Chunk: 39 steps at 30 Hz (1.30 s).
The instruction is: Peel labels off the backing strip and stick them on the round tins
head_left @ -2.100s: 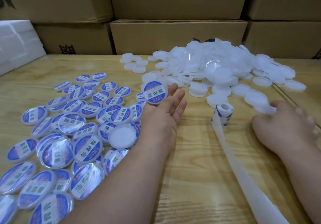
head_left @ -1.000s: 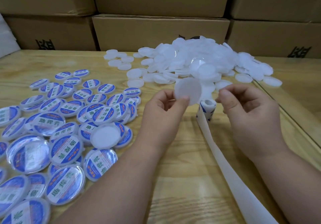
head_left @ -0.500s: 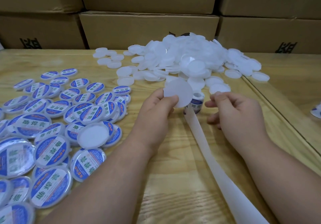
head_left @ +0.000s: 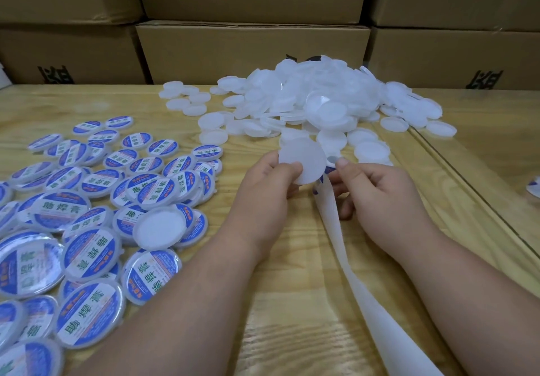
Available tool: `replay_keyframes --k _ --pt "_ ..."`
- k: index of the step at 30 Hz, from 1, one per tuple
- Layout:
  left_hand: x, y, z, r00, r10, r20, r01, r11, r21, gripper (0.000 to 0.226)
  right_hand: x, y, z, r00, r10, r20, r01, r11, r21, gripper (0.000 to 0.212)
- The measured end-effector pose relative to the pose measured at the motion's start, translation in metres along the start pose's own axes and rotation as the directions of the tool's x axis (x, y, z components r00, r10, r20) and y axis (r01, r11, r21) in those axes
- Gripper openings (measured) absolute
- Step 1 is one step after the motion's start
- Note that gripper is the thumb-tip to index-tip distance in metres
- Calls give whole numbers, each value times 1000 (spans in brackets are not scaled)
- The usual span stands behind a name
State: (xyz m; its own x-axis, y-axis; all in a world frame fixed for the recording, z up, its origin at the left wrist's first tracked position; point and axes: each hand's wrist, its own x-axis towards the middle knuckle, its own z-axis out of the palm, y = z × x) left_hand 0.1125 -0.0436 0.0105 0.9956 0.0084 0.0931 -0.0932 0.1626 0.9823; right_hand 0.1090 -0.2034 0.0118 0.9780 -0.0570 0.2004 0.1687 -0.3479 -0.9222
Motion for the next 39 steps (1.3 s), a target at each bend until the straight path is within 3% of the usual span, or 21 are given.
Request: replay_keyframes --k 6,11,13,17,23,26,30,39 --pt "-2 -3 2 997 -34 71 30 998 53 28 3 2 -3 998 42 55 -41 999 -20 49" --pt "-2 -1 1 994 -43 101 37 997 62 33 8 3 -6 987 74 144 -74 997 -6 17" --pt "-2 -1 1 993 -47 109 40 997 70 31 10 5 -7 977 85 194 -80 996 -32 17" --pt "0 -3 -1 999 -30 25 28 997 74 23 9 3 -7 971 71 229 -67 997 -24 34" --pt "5 -5 -8 998 20 -66 -22 1000 -21 16 6 5 -10 962 80 263 -104 992 79 26" --pt "3 -6 -5 996 40 -74 -35 998 57 10 5 4 -12 956 84 280 -123 985 122 19" --pt "0 -6 -1 996 79 29 -84 975 208 28 4 5 -11 964 51 260 -89 986 139 16" --pt "-3 -6 0 993 71 97 -102 925 365 9 2 4 -14 957 9 291 -64 982 178 16"
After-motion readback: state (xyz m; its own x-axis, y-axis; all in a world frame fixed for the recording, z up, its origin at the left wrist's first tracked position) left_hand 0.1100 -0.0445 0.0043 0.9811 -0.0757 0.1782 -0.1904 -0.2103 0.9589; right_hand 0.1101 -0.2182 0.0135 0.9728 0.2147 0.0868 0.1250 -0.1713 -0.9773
